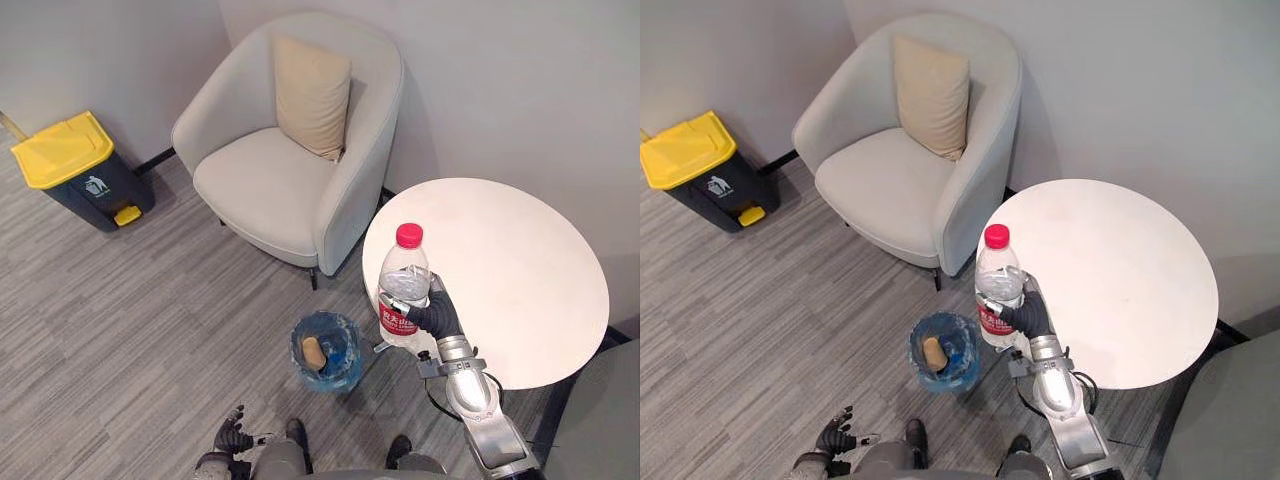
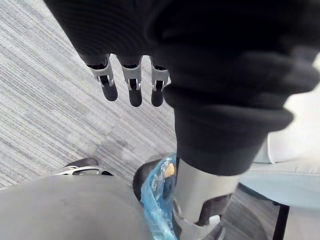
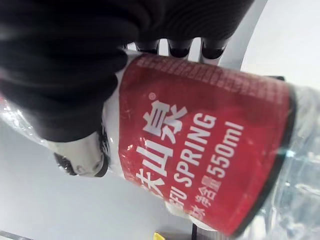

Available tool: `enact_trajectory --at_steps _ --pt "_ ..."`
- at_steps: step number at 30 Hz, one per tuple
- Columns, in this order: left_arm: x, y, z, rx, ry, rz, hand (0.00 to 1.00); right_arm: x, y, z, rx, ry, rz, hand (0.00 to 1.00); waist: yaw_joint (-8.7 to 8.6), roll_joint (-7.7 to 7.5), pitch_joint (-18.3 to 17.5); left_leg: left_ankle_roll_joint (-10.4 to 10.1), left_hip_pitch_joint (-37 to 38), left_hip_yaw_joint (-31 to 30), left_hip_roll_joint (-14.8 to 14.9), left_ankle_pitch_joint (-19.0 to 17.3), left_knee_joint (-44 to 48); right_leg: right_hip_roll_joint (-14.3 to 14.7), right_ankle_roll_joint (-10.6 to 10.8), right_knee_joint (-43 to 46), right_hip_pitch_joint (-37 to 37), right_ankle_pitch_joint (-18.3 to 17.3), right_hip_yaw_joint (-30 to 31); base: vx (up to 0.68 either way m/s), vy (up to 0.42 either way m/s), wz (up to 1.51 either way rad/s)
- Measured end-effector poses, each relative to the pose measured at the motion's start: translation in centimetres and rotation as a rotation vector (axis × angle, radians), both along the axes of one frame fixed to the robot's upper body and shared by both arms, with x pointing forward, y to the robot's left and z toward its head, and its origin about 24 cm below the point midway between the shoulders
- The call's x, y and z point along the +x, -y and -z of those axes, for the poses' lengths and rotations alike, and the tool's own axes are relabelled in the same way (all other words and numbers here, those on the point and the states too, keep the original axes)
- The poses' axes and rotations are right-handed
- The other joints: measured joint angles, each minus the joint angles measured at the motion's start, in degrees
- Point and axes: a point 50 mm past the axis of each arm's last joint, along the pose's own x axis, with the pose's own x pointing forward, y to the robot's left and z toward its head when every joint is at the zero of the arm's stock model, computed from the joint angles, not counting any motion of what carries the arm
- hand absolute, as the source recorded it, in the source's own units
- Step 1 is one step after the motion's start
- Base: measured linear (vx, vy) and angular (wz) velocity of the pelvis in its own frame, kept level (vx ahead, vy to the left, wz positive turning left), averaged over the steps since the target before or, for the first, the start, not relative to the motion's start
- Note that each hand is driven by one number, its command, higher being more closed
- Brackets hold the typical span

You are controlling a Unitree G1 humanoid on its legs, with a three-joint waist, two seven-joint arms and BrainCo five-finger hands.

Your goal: Gather rubbish on tea table into small bin, then transfer packed bag to large trash can.

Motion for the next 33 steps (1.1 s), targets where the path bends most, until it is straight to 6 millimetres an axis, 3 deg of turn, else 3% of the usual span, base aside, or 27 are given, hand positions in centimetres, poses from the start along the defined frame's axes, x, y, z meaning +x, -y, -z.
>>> enact_trajectory --at_steps 3,5,6,7,8,9,10,12,14,19,26,28,29,31,33 --pt "0.1 -0.3 -0.2 0.009 0.008 0.003 0.0 -0.1 -0.6 0.4 -0.012 -0.018 -0.027 1.0 -0.43 -0.61 0.53 0.36 -1.13 -1.5 -0.28 -3.43 4.24 -0.96 -0.71 9.85 -3.52 -0.49 6.39 0.0 0.087 0.17" --pt "0.4 -0.4 -0.3 0.01 0.02 0.006 0.0 -0.1 -0.7 0.4 -0.009 -0.021 -0.028 1.0 -1.11 -0.95 0.85 0.72 -0.16 -4.59 -0.81 -3.87 4.38 -0.58 -5.42 15.28 -5.43 -0.42 11.0 0.09 0.033 0.61" --pt "0.6 -0.1 -0.4 0.003 0.03 0.009 0.0 -0.1 -0.7 0.4 -0.011 -0.02 -0.031 1.0 -2.08 -0.22 1.16 0.7 -0.56 -6.82 -0.71 -3.86 4.37 1.66 -4.76 14.95 -6.41 -3.68 14.47 0.11 -0.041 0.8" --pt "0.9 -0.1 -0.5 0.004 0.039 0.011 0.0 -0.1 -0.7 0.4 -0.011 -0.018 -0.033 1.0 -2.01 -0.78 1.06 0.49 -0.76 -7.69 -0.7 -3.64 4.4 4.38 -4.07 11.35 -6.76 -4.79 17.27 0.07 -0.074 0.77" --pt "0.9 -0.3 -0.5 0.006 0.042 0.009 0.0 -0.1 -0.8 0.4 -0.01 -0.017 -0.034 1.0 -1.83 -1.17 1.03 0.37 -0.76 -7.97 -0.87 -3.53 4.48 5.22 -4.01 8.91 -6.81 -4.61 18.19 0.1 -0.103 0.72" --pt "1.0 -0.7 -0.7 0.017 0.045 0.011 0.0 -0.1 -0.8 0.3 -0.006 -0.014 -0.034 1.0 -1.84 -2.48 0.87 0.15 -0.91 -9.36 -2.32 -3.44 4.9 6.34 -3.35 3.04 -6.39 -1.56 18.56 0.09 -0.091 0.69" --pt "1.2 -0.7 -0.6 0.018 0.044 0.012 0.0 0.0 -0.6 0.4 -0.016 -0.012 -0.031 1.0 -2.12 -2.55 0.88 -0.12 -0.95 -10.57 -2.63 -3.48 5.1 6.21 -1.74 3.14 -5.87 -1.34 17.7 0.13 -0.06 0.7" --pt "1.4 0.1 -0.6 -0.004 0.058 0.013 0.0 0.1 -0.2 0.4 -0.036 -0.015 -0.032 1.0 -1.79 -0.32 0.99 -1.19 -1.93 -12.3 -1.82 -2.73 3.95 6.81 -2.05 0.33 -4.79 -0.37 16.14 0.11 -0.036 0.39" --pt "1.3 0.3 -0.5 -0.01 0.057 0.007 0.0 0.1 -0.1 0.5 -0.044 -0.02 -0.034 1.0 -1.71 0.28 0.96 -1.79 -2.04 -12.94 -1.51 -1.66 1.92 7.63 -2.17 -2.26 -4.33 0.98 15.46 0.06 -0.064 0.12" --pt "1.0 0.3 -0.3 -0.006 0.041 0.014 0.0 -0.2 0.0 0.9 -0.052 -0.044 -0.05 1.0 -1.95 0.23 0.93 -2.56 1.6 -13.41 -0.75 0.09 -2.09 8.69 -2.44 -8.26 0.82 3.11 13.98 0.04 -0.038 0.07" --pt "1.1 0.3 -0.3 0.0 0.038 0.024 0.0 0.1 -1.1 2.0 -0.067 -0.098 -0.13 1.0 -1.63 0.22 1.08 -2.63 0.43 -15.93 -1.23 3.05 -4.83 8.72 -2.64 -10.38 0.94 4.78 11.64 -0.06 -0.016 0.21" --pt "1.8 0.3 -0.5 0.001 0.055 0.029 0.0 0.9 -2.0 1.9 -0.079 -0.094 -0.177 1.0 -1.15 0.62 2.71 -2.64 -1.81 -16.62 -1.34 3.57 -3.86 8.42 -2.86 -8.44 -0.99 4.63 10.75 -0.17 -0.015 0.21" --pt "2.8 0.4 -0.8 0.0 0.08 0.035 0.0 1.7 -2.6 1.3 -0.097 -0.066 -0.216 1.0 -0.23 0.98 4.45 -2.65 -4.69 -16.87 -1.37 3.56 -1.93 8.42 -3.12 -6.05 -3.84 4.32 10.6 -0.25 -0.032 0.14" --pt "5.1 0.8 -1.6 -0.002 0.138 0.047 0.0 3.8 -3.4 0.2 -0.138 -0.03 -0.27 1.0 -0.09 1.68 8.47 -2.84 -9.93 -18.74 -2.14 3.69 1.11 7.24 -3.36 -0.16 -9.65 2.78 9.4 -0.27 -0.023 0.37" --pt "6.1 0.8 -2.0 -0.004 0.167 0.047 0.0 4.9 -3.4 -0.1 -0.152 -0.026 -0.269 1.0 0.39 1.73 10.22 -2.8 -12.76 -19.37 -2.76 4.18 2.06 6.4 -3.58 2.77 -12.86 2.0 9.1 -0.22 0.0 0.35"
